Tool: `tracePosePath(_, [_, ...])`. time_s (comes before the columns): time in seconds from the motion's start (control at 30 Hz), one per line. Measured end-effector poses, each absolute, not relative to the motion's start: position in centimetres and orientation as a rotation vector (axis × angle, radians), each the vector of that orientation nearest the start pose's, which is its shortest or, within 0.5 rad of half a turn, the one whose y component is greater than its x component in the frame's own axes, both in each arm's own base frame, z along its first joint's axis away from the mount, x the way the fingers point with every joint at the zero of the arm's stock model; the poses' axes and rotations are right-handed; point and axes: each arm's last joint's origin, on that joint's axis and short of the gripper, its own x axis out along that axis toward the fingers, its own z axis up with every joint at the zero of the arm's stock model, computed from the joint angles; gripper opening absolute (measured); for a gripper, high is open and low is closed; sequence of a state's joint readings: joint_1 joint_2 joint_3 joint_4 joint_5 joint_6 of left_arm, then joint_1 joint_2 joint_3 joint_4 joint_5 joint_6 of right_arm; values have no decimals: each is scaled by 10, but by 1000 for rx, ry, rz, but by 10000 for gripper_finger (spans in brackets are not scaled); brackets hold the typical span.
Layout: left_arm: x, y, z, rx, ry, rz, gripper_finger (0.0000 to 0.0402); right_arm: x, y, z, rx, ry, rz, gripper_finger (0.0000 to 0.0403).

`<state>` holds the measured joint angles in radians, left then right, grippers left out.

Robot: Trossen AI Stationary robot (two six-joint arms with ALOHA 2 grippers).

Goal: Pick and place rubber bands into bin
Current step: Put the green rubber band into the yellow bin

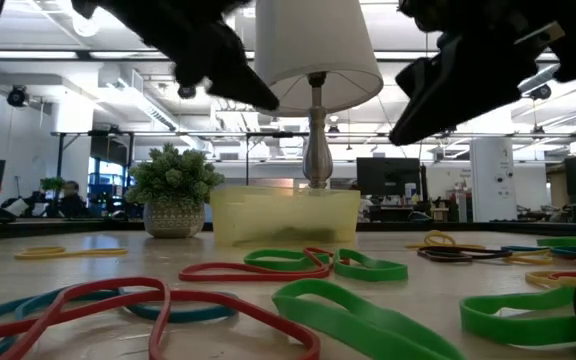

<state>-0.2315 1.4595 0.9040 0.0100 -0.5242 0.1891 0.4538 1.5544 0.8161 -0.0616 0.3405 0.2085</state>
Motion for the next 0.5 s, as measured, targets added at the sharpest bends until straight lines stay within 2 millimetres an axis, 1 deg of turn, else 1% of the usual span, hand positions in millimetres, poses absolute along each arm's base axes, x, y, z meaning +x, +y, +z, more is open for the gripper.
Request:
tracePosePath(0.07, [298, -69, 245, 385, 511, 199, 107, 279, 126, 172, -101, 725, 42, 62])
tracePosePath(0.13, [291, -80, 247, 377, 491, 163, 107, 285, 130, 164, -86, 719, 102, 61])
tracePosePath(0.23, [282, -98, 247, 387, 477, 129, 107, 290, 135, 147, -108, 760, 176, 59])
tracePosePath(0.37, [271, -120, 246, 412, 456, 140, 107, 301, 136, 133, -126, 791, 155, 65])
tracePosePath(0.5, [261, -136, 243, 425, 441, 156, 107, 309, 132, 131, -113, 782, 115, 88])
